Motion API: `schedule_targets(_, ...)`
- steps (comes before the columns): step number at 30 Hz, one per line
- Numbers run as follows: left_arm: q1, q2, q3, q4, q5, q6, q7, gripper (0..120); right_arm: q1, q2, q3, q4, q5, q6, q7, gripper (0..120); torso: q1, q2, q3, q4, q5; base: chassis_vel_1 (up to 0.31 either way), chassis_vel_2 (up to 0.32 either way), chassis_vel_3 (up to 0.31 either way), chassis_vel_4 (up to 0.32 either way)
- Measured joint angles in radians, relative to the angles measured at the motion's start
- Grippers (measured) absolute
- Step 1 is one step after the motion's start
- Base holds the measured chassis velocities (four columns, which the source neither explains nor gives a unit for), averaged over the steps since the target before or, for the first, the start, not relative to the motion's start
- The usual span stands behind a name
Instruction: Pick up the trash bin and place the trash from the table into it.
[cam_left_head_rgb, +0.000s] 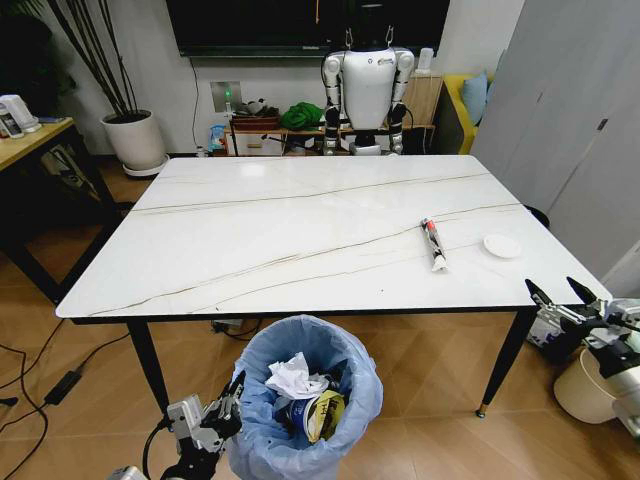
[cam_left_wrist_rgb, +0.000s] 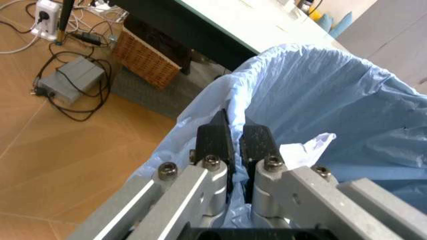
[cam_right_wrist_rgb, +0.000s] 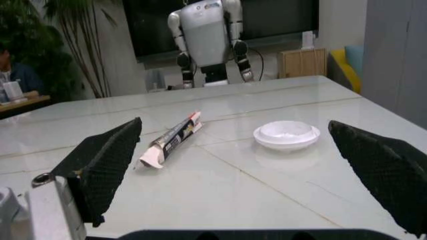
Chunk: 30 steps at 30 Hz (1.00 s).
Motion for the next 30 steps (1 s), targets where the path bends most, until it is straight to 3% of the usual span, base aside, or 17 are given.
schedule_targets(30, 0.005, -0.006, 0.003, -0.003, 0.006, 0.000, 0.001, 0, 0.008, 0.001, -0.014, -0.004, -0.007, 0.000, -0.012, 100, 0.000, 0.000, 0.000, -0.0001, 0.0000, -0.046, -0.048, 0.043, 0.042)
